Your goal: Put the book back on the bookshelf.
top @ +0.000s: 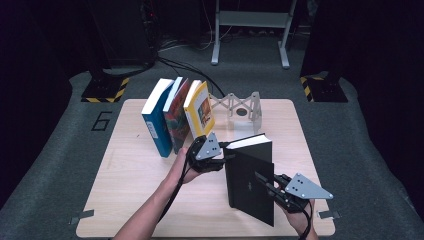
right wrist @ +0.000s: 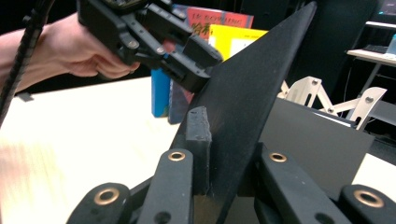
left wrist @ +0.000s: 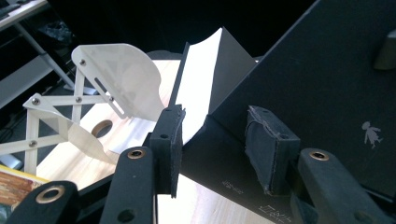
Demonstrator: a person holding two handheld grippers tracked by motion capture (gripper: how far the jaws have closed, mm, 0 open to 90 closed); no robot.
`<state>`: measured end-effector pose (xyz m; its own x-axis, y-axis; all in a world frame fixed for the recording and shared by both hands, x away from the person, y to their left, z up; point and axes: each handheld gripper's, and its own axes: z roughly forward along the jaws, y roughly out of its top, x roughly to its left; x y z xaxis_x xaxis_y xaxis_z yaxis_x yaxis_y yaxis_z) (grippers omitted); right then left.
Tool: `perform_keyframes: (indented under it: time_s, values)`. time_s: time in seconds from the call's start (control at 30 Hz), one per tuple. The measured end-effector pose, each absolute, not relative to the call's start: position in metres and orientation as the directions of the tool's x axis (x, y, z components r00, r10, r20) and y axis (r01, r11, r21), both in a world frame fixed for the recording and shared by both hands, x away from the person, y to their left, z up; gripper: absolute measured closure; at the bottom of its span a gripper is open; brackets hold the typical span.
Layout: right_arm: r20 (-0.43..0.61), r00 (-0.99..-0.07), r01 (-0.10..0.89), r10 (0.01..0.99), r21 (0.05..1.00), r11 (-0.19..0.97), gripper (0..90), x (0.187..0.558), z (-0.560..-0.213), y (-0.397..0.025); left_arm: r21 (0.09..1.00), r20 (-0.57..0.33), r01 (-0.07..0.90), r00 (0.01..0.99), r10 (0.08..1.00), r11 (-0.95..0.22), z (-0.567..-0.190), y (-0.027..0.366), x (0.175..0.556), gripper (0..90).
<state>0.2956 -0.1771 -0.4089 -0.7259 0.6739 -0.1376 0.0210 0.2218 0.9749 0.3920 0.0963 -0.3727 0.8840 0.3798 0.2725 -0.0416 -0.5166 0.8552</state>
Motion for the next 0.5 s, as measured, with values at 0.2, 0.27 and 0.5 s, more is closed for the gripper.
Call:
perform_keyframes:
  time_s: [0.2, 0.27, 0.5]
  values:
    - [-0.147, -0.736, 0.016, 0.661, 0.972, 0.234, 81.2, 0.291, -0.41, -0.18, 0.867, 0.244, -0.027, 0.895, 0.375, -0.498, -0.371, 0.097, 0.391, 56.1]
    - [-0.149, -0.738, 0.01, 0.658, 0.973, 0.231, 81.2, 0.29, -0.411, -0.181, 0.866, 0.243, -0.016, 0.887, 0.393, -0.499, -0.372, 0.098, 0.392, 50.9]
    - [-0.163, -0.745, -0.013, 0.647, 0.973, 0.23, 81.2, 0.288, -0.414, -0.185, 0.898, 0.091, 0.105, 0.906, 0.414, -0.428, -0.384, 0.11, 0.402, 34.4]
